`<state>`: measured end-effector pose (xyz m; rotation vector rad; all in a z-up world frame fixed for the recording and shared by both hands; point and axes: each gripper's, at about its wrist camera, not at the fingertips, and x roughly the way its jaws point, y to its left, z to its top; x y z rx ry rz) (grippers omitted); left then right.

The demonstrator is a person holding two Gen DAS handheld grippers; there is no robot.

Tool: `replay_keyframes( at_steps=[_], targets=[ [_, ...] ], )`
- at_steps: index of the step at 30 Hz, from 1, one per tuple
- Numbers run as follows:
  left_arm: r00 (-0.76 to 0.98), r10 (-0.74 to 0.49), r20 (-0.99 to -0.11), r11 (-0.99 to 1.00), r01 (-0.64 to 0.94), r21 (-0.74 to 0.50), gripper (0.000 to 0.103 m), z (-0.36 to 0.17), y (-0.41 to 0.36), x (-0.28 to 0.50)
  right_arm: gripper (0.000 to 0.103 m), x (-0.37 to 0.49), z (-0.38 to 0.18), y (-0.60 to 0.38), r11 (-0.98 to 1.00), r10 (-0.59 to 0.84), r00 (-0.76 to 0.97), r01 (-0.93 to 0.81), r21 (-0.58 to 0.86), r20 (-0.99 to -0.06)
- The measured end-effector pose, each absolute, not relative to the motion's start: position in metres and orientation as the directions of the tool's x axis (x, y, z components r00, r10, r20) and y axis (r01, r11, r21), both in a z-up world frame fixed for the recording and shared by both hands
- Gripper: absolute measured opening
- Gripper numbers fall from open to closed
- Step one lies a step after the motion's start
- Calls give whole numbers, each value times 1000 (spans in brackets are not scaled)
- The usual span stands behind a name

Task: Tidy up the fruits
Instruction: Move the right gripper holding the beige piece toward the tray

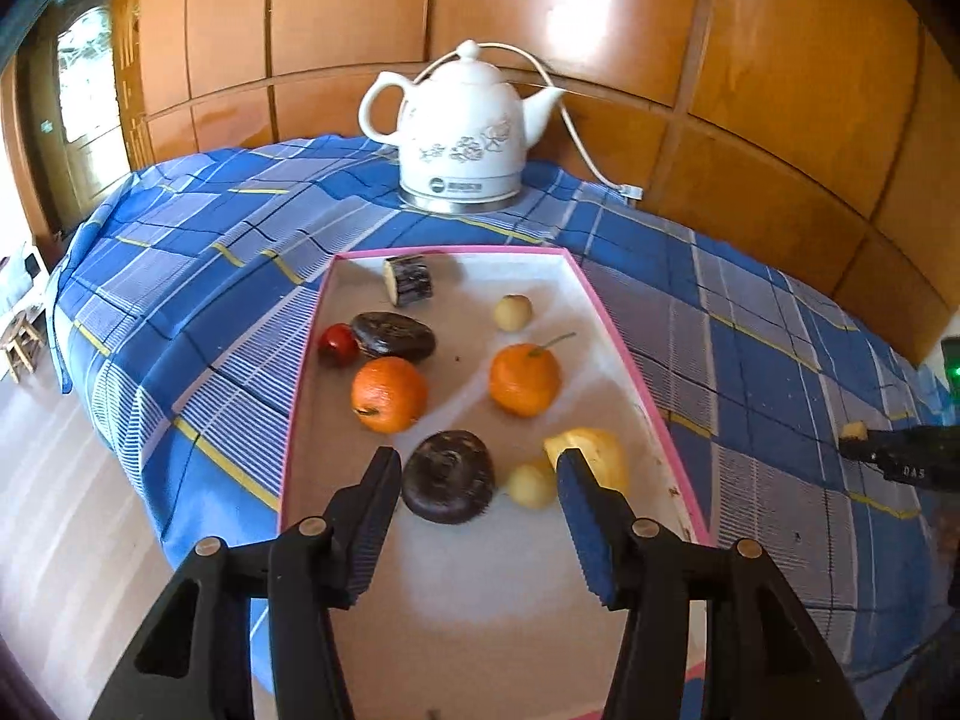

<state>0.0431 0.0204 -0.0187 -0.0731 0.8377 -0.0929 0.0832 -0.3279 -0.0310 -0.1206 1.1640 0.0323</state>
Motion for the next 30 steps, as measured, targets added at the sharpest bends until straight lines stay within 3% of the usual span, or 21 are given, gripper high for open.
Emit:
replay_keyframes(
  at_steps=[30],
  targets=[
    [644,-121,-756,992,56,-111,58,-28,24,39,35,83,-38,-314,986,5,383,-155,-59,-924]
  ],
)
